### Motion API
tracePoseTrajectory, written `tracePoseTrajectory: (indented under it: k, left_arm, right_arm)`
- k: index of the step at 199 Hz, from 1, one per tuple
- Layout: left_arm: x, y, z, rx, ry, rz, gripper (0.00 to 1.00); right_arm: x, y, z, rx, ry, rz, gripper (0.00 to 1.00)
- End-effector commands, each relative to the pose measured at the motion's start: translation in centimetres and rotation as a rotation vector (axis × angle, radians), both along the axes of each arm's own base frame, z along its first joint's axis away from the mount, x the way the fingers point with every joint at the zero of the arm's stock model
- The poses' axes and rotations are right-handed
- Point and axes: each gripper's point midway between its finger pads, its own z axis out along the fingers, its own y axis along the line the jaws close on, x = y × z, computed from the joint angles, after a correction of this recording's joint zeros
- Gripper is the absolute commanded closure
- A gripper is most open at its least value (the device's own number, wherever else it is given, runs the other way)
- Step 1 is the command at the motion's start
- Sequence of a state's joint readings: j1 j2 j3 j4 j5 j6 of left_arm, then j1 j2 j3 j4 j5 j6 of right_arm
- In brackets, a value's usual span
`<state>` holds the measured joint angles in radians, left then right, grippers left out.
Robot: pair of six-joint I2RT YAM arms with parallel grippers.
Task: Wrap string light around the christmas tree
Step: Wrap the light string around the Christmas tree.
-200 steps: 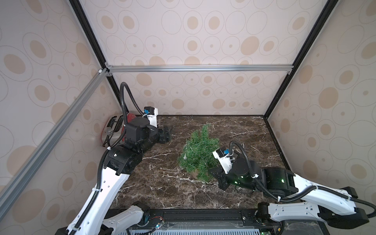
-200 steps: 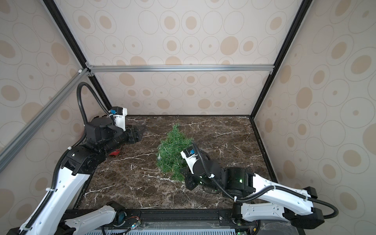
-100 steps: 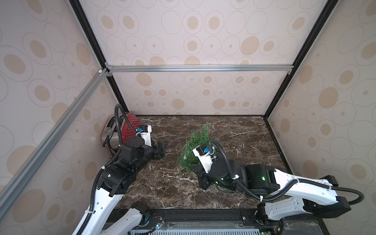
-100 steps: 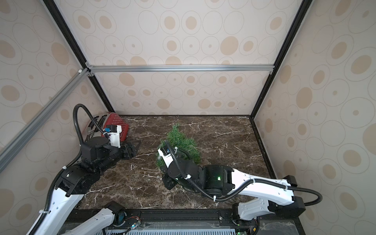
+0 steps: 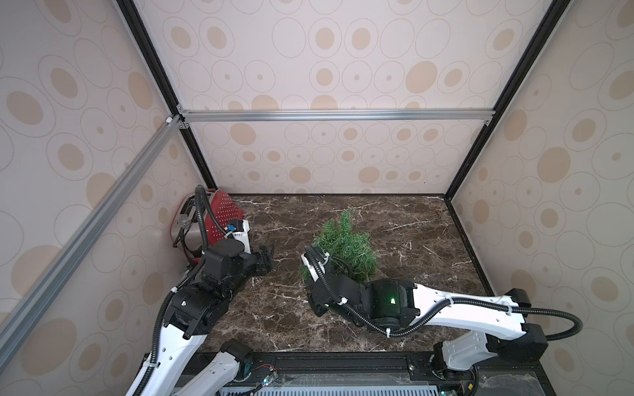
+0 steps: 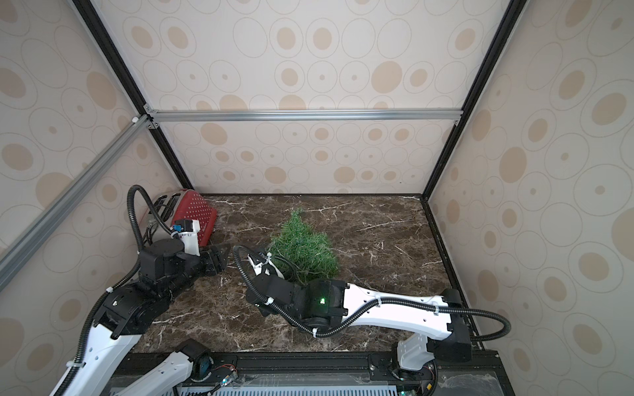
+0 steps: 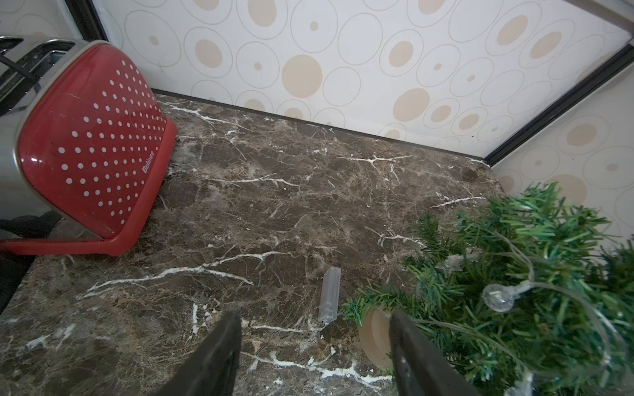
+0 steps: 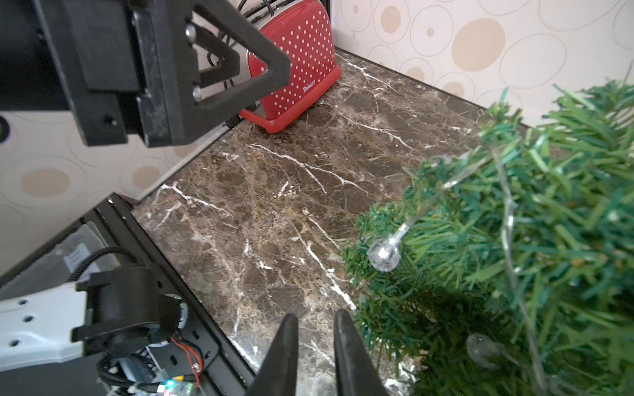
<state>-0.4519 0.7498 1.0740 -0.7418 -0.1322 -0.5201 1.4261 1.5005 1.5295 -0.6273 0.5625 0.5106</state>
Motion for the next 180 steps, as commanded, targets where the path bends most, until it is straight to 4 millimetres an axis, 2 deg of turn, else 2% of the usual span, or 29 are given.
tracePoseTrajectory:
  k: [1, 56, 77, 88, 105, 125, 145, 165, 180]
  left_arm:
    - [-0.4, 0.7, -0.6, 0.024, 0.02, 0.029, 0.34]
    - [0.1, 2.1, -2.5, 0.151, 0.072, 0.078, 0.33]
    - [0.5, 2.7, -3.1, 0.193, 0.099, 0.108, 0.33]
    - [0.8, 2.4, -3.3, 0.188, 0.108, 0.107, 0.33]
    - [1.4, 1.6, -3.4, 0.168, 0.109, 0.081, 0.33]
    - [2.4, 0.7, -4.0, 0.168, 0.13, 0.061, 0.33]
    - [3.7, -0.3, -5.4, 0.172, 0.194, 0.036, 0.33]
    - [4.9, -1.9, -7.5, 0.138, 0.285, -0.014, 0.35]
    - [5.4, -2.8, -8.9, 0.124, 0.339, -0.036, 0.37]
  right_arm:
    - [0.9, -0.2, -0.2, -0.04, -0.017, -0.046, 0.73]
    - [2.2, -1.9, -1.8, -0.244, -0.028, -0.111, 0.56]
    - [2.4, -2.9, -2.0, -0.324, -0.029, -0.136, 0.55]
    - [2.4, -3.4, -1.8, -0.34, -0.034, -0.154, 0.59]
    - [1.8, -2.9, -1.3, -0.31, -0.031, -0.114, 0.63]
    - [0.4, -1.4, 0.1, -0.232, -0.037, -0.007, 0.62]
    - [-0.9, -1.1, 2.6, -0.146, -0.069, 0.067, 0.61]
    - [-1.4, -2.1, 5.5, -0.063, -0.099, 0.097, 0.6]
    - [-1.3, -3.7, 7.9, -0.007, -0.134, 0.093, 0.6]
